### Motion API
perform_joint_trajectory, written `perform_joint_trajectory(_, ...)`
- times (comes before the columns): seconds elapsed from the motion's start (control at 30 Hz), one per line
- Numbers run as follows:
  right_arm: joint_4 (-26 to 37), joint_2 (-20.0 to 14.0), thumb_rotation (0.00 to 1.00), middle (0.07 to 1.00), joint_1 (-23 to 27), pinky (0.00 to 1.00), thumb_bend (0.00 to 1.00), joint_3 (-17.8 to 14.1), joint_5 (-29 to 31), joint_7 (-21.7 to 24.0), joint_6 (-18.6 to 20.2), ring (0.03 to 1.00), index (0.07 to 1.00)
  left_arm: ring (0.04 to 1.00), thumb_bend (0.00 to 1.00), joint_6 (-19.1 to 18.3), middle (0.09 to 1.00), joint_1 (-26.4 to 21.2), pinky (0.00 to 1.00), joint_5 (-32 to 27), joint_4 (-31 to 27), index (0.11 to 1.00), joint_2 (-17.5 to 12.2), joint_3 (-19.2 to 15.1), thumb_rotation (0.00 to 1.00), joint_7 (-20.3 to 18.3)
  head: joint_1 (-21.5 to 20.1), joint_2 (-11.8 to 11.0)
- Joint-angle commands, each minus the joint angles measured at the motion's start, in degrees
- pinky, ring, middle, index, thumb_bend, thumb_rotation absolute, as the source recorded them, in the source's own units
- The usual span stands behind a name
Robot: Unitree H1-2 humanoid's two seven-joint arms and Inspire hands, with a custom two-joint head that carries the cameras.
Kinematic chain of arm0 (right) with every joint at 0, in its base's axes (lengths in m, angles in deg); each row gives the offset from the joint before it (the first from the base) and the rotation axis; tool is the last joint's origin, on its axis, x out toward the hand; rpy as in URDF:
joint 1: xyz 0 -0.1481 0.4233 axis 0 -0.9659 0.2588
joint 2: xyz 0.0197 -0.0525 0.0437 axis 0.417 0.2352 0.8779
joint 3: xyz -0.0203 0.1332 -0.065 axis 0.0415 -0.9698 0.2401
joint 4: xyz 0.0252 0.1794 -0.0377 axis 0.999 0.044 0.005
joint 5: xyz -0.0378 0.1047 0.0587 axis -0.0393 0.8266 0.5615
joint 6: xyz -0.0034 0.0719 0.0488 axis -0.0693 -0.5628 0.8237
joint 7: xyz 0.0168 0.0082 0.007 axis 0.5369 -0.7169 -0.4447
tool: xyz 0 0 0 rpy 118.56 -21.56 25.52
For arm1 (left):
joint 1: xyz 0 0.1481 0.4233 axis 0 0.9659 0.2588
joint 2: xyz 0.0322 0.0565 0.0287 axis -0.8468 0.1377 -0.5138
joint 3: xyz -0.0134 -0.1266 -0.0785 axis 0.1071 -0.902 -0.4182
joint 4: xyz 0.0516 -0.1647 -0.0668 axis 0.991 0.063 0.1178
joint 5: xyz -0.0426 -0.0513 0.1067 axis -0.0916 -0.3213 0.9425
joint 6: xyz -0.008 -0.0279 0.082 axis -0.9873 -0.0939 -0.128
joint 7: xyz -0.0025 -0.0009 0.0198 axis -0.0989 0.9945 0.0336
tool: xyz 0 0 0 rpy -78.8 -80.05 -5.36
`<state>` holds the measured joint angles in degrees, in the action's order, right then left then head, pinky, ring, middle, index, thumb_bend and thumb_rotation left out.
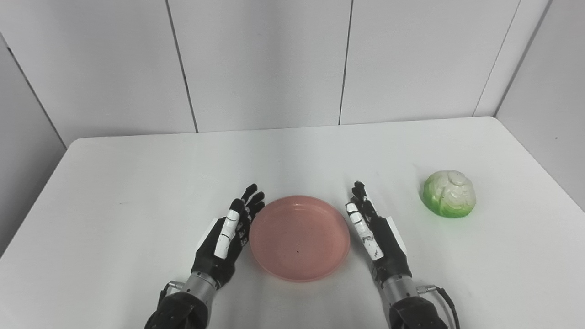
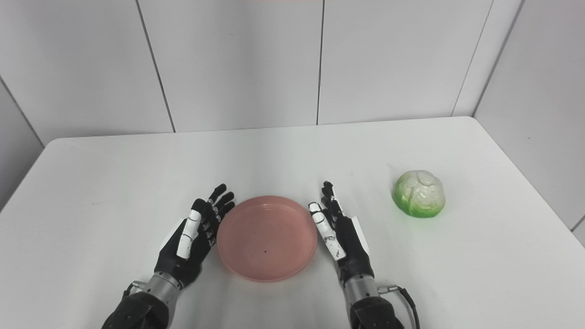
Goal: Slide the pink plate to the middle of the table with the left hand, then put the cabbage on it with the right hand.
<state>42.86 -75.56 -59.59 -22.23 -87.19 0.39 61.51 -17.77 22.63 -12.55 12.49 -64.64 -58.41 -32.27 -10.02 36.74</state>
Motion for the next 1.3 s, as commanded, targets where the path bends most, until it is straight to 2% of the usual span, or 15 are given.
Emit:
perform_joint_trajectory(0.0, 2.27, 0.44, 0.88, 1.000, 1.97, 1.00, 0.66, 0.15, -0.01, -0.20, 0.28, 0.999, 1.000, 0.999, 0.70, 3.99, 0.998, -0.73, 1.00, 1.52, 0.12, 0.997, 0.26, -0.85, 0.96, 1.64, 0.08, -0.03)
perform_joint_trajectory(0.23, 1.87, 0.05, 0.87, 1.000, 2.15, 1.00, 0.67, -0.05, 0.51, 0.06, -0.17, 0.998, 1.000, 1.000, 0.73, 5.74, 1.000, -0.11, 1.00, 5.03, 0.18, 1.000, 1.22, -0.87, 0.97, 5.27, 0.49, 0.17)
perform_joint_trajectory(0.37, 2.09, 0.04, 0.87, 1.000, 2.24, 1.00, 0.68, -0.07, 0.69, 0.10, 0.48, 0.996, 1.000, 1.000, 0.71, 4.23, 1.000, 0.50, 1.00, 4.50, -1.22, 1.000, 1.70, -0.70, 0.99, 5.64, 0.44, 0.14)
perform_joint_trajectory(0.5, 1.53, 0.22, 0.86, 1.000, 2.51, 1.00, 0.68, -0.22, 0.69, -0.22, 0.03, 0.995, 1.000, 1.000, 0.70, 2.61, 1.000, 1.35, 1.00, 5.37, -2.22, 1.000, 2.83, -1.33, 1.00, 8.08, 0.11, -0.04)
perform_joint_trajectory(0.63, 1.17, 0.45, 0.86, 1.000, 2.63, 1.00, 0.69, -0.27, 0.31, -0.65, 0.08, 0.997, 1.000, 1.000, 0.65, -1.05, 1.000, 1.78, 1.00, 5.06, -2.89, 1.000, 4.52, -2.15, 1.00, 10.35, -0.21, -0.17)
perform_joint_trajectory(0.8, 1.11, 0.88, 0.87, 1.000, 3.05, 0.98, 0.72, -0.63, -1.93, -2.93, 1.18, 0.992, 0.994, 1.000, 0.70, 0.22, 1.000, 2.38, 1.00, 6.06, -2.13, 1.000, 5.52, -1.76, 1.00, 11.03, -0.58, -0.27)
perform_joint_trajectory(0.9, 1.03, 0.51, 0.87, 1.000, 3.78, 0.98, 0.72, -1.03, -2.59, -3.61, 1.19, 0.990, 0.992, 1.000, 0.72, -0.58, 1.000, 2.78, 1.00, 5.29, -2.30, 1.000, 6.55, -2.14, 1.00, 11.50, -0.68, -0.37)
perform_joint_trajectory(1.1, 0.30, -1.64, 0.85, 1.000, 6.00, 1.00, 0.65, -2.11, -1.92, -2.78, -3.32, 1.000, 1.000, 1.000, 0.72, -1.14, 1.000, 3.23, 1.00, 5.68, -2.89, 1.000, 7.46, -2.42, 1.00, 12.50, -2.32, -0.39)
perform_joint_trajectory(1.23, 2.14, -3.49, 0.88, 0.990, 8.47, 0.98, 0.66, -2.45, -6.64, -5.28, -5.47, 0.980, 1.000, 1.000, 0.74, -1.86, 1.000, 3.12, 1.00, 5.73, -2.98, 1.000, 7.23, -2.75, 1.00, 12.99, -5.05, -0.44)
perform_joint_trajectory(1.27, 2.94, -4.03, 0.85, 0.985, 9.39, 0.97, 0.66, -2.79, -7.31, -5.73, -6.17, 0.964, 1.000, 1.000, 0.73, -1.77, 1.000, 3.07, 1.00, 5.40, -2.74, 1.000, 7.11, -2.97, 1.00, 12.93, -5.84, -0.69)
